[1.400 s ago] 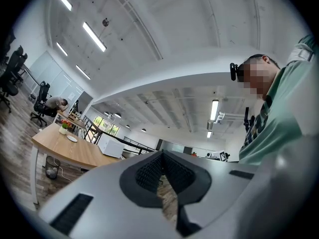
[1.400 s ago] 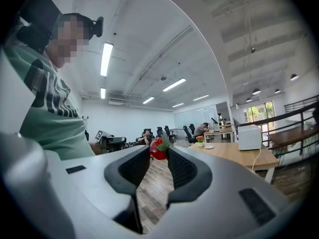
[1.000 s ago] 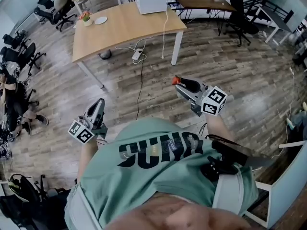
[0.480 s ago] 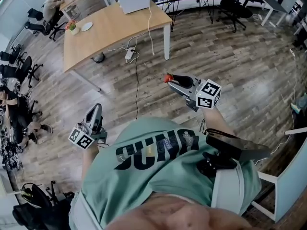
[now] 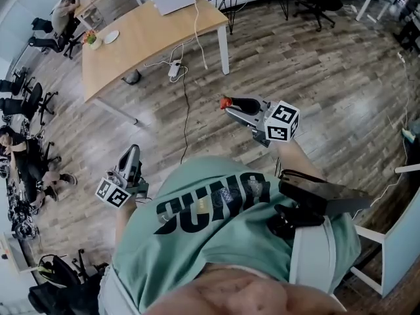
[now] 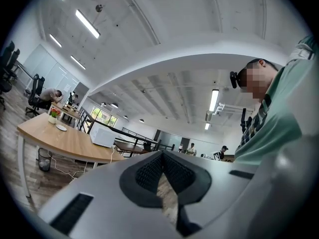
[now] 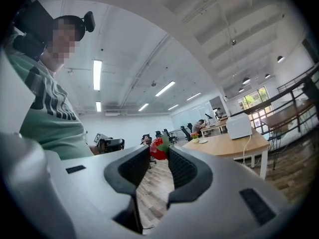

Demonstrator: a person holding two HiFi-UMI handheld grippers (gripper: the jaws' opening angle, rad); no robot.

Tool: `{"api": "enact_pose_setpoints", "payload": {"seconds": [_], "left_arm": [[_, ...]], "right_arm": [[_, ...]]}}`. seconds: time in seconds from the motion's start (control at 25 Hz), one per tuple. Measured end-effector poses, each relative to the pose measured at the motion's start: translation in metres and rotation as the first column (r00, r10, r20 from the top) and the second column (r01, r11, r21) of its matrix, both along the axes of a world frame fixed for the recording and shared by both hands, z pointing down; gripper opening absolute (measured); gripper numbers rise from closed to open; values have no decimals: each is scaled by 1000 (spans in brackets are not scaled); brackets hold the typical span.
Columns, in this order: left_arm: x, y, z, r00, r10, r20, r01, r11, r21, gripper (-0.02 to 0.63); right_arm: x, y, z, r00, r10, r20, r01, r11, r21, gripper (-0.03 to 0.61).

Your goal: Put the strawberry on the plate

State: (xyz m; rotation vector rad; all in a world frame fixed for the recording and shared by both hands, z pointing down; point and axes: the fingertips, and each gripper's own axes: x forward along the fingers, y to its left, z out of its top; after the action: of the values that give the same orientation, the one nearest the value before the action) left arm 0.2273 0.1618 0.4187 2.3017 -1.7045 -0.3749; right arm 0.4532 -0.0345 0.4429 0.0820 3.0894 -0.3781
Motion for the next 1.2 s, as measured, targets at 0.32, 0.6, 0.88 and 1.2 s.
{"api": "enact_pose_setpoints", "payload": {"seconds": [0.32,0.6,0.88,1.2], "left_arm": [[-54,-2,15,999,34,-39,-33,999,36,5],[-168,-1,10,997,57,-49,-53,995,85,5],[-289,29,1,998,44,-53,-38,993,111,5],[-370,31,21,996,-1,-91,11,994,110,5]], "right_arm": [[-54,5,-3,999,13,-44,-11,999,43,124],[-158,18,-25,998,37,-56,-31,995,93,124],[-282,46,-41,996,27,-85,-17,993,113,123],[-372,37,-47,990,-23,-137,43,989,145,124]]}}
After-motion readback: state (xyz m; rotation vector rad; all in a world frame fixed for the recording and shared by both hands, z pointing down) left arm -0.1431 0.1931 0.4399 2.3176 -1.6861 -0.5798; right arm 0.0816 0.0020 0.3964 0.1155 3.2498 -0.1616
